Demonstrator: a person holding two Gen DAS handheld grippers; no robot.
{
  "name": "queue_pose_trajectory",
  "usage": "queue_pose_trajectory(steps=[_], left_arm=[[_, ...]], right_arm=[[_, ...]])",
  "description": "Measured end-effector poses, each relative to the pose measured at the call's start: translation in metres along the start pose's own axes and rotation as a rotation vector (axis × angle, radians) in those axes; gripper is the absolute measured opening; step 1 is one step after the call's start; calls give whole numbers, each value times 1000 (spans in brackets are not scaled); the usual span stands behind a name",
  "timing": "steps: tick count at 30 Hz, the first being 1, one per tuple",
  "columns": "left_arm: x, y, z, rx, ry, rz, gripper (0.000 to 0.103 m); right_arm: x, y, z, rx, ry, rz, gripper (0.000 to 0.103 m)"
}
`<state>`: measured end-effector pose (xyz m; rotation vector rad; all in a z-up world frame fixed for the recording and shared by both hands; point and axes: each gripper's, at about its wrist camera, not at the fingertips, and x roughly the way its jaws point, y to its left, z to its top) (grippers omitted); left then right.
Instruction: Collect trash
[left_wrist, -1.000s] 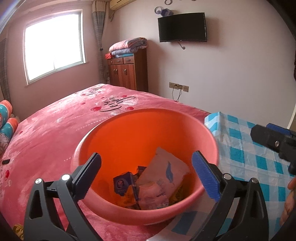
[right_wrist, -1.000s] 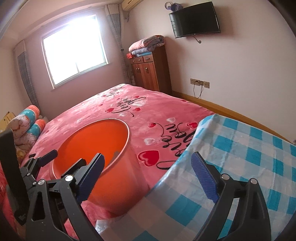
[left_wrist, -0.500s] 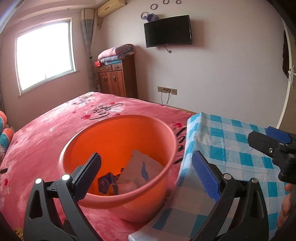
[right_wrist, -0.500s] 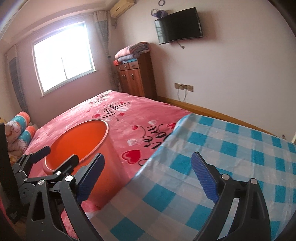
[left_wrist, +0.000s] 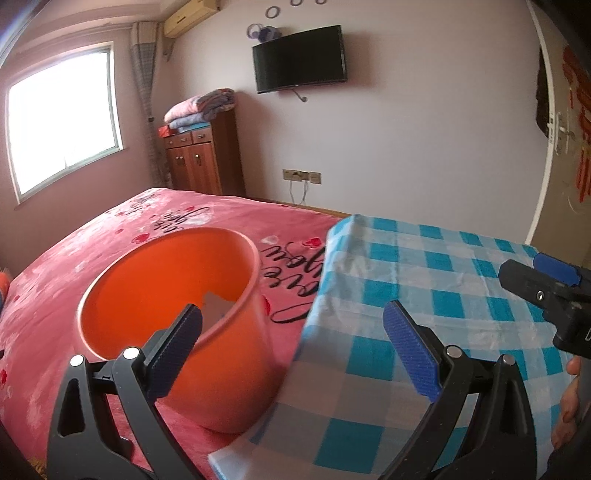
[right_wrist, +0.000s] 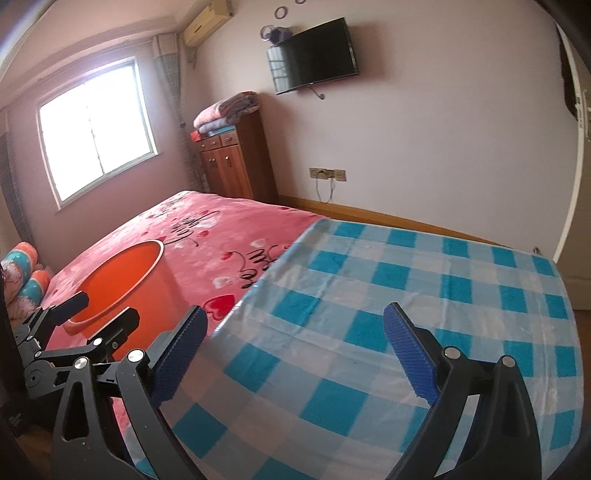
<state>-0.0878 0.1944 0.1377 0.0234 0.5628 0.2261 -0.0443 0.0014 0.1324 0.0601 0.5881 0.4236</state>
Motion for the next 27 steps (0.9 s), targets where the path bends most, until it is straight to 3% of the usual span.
queue_pose_trajectory(steps=[27], left_arm=[[-10,-104,-20,99,1,-128,99]], right_arm=[[-66,-106,-56,123,-30,-218,95]])
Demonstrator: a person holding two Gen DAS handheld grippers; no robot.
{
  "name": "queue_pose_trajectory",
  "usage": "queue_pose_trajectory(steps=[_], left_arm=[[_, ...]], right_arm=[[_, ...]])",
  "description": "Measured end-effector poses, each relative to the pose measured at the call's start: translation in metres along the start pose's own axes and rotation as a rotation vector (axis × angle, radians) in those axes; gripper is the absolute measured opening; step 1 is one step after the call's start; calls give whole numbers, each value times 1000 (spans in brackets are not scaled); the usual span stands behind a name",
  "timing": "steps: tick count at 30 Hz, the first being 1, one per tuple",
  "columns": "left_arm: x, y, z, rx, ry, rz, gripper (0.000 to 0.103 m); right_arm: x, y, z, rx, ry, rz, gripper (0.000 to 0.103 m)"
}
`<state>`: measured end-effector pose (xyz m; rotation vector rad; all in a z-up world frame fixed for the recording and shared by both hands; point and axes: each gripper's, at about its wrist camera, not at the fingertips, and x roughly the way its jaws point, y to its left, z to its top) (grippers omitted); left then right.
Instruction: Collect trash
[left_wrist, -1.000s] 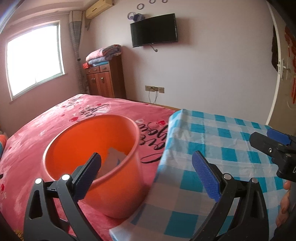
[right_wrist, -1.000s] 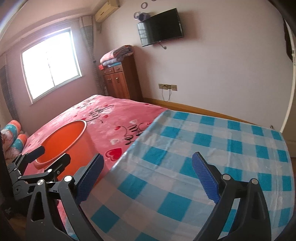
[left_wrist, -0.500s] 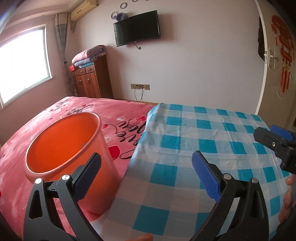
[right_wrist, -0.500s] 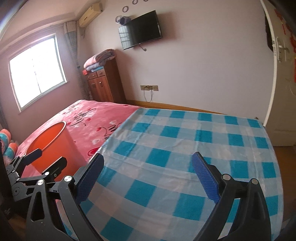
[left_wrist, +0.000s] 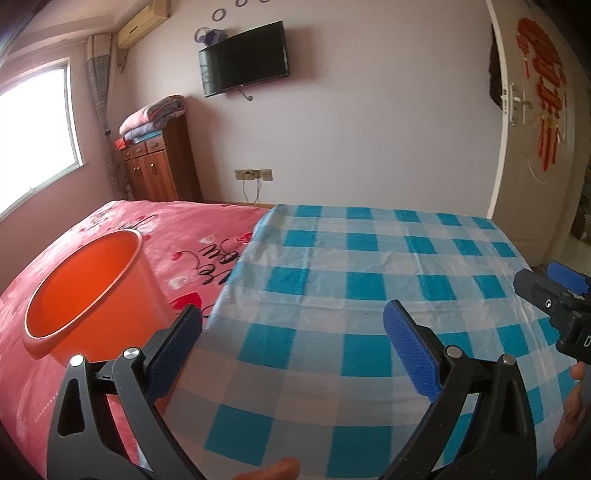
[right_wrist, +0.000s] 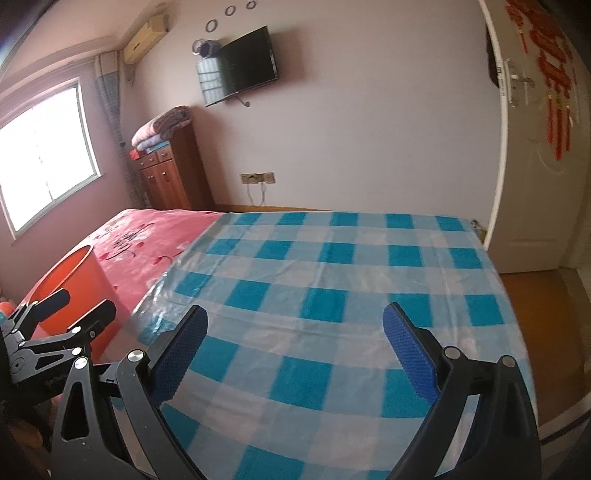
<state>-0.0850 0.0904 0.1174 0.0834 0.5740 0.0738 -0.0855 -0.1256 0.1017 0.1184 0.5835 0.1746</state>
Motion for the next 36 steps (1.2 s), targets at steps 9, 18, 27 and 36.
queue_pose_trajectory(steps=[9,18,27,36], left_arm=[[-5,-40,-1,47,-11,-46,99],[-7,-74,-5,83,-11,-100,99],[-6,-97,-13,116,1,-130,99],[-6,-108,-18,146,-3,-140,99]], right_arm=[[-18,-35,-13,26,-22,-71,95],[-36,-61,-25,36,-46,-144,95],[-48,-82,-32,55,-65,-197,95],[-51,-88,-39,44,-67,-228,95]])
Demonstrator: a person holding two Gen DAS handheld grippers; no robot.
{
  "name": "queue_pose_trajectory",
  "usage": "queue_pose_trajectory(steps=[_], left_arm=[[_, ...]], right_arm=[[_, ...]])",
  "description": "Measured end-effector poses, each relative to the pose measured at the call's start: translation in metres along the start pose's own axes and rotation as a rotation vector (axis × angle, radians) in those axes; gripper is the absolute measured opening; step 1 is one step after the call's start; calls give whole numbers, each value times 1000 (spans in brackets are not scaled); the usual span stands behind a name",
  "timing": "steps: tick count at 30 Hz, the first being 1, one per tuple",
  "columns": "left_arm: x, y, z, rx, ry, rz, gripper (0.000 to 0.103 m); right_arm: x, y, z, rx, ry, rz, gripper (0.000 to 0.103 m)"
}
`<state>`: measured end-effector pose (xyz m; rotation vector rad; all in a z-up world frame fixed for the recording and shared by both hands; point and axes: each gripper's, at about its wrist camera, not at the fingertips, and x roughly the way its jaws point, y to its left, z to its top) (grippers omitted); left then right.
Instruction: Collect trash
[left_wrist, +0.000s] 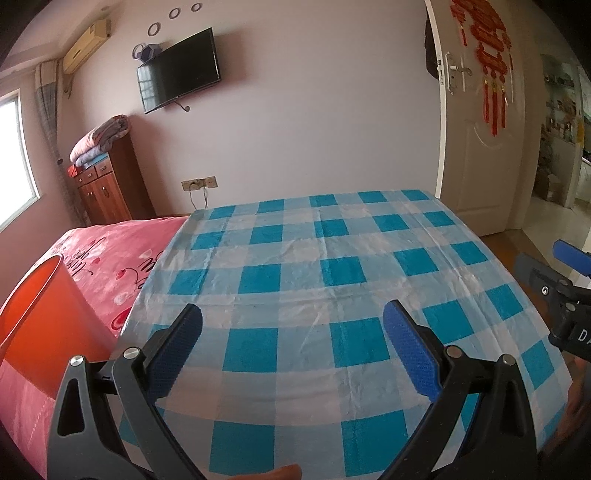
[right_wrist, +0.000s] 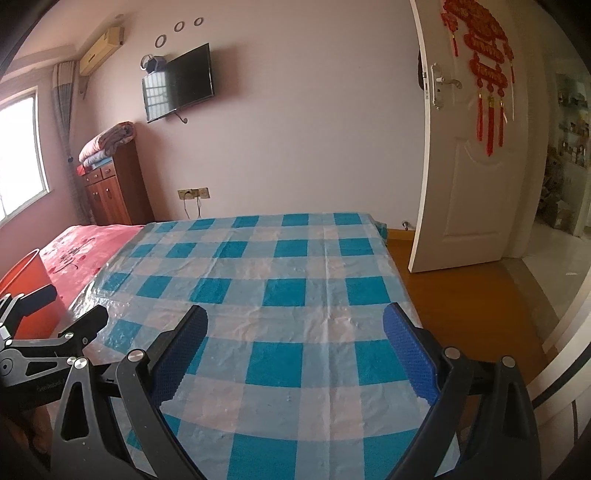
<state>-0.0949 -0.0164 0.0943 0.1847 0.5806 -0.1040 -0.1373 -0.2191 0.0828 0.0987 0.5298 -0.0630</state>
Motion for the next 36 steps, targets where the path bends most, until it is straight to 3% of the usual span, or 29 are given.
queue_pose_trajectory(steps=[25,29,36], left_arm=[[17,-2,-8,9,20,16,99],[36,-2,-15,-1,83,10,99],[80,-2,-30,-4,240,26,99]], right_arm=[[21,2,-10,-4,37,12,95],[35,2,-14,6,76,19,95],[82,7,-29,25,223,4,95]])
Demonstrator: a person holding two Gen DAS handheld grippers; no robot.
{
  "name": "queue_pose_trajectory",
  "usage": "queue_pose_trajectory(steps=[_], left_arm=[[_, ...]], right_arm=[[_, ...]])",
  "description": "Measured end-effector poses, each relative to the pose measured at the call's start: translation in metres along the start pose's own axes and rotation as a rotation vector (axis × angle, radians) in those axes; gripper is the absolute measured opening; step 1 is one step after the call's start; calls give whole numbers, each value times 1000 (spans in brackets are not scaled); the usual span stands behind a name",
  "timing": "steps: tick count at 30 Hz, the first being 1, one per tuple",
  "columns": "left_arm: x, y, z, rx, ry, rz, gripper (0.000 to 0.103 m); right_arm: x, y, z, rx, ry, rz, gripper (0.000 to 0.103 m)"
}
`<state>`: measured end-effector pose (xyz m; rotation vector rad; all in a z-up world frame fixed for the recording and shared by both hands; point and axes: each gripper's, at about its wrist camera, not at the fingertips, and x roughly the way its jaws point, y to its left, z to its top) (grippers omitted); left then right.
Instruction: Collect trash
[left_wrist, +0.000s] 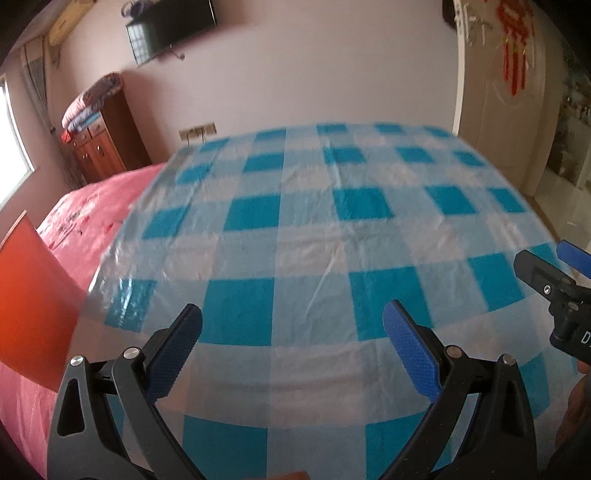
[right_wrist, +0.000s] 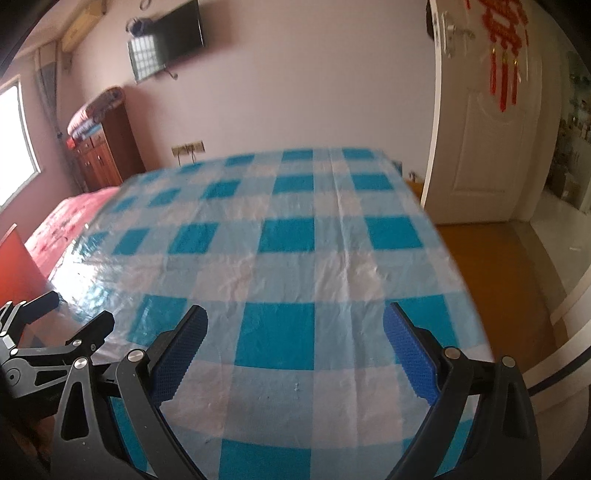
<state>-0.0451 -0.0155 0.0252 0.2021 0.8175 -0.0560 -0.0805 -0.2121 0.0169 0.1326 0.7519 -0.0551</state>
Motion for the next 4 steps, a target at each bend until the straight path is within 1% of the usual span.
queue_pose_trajectory(steps=[4], left_arm=[[16,4,0,-25,48,15,99]], right_arm=[[21,5,-1,16,68,7,95]])
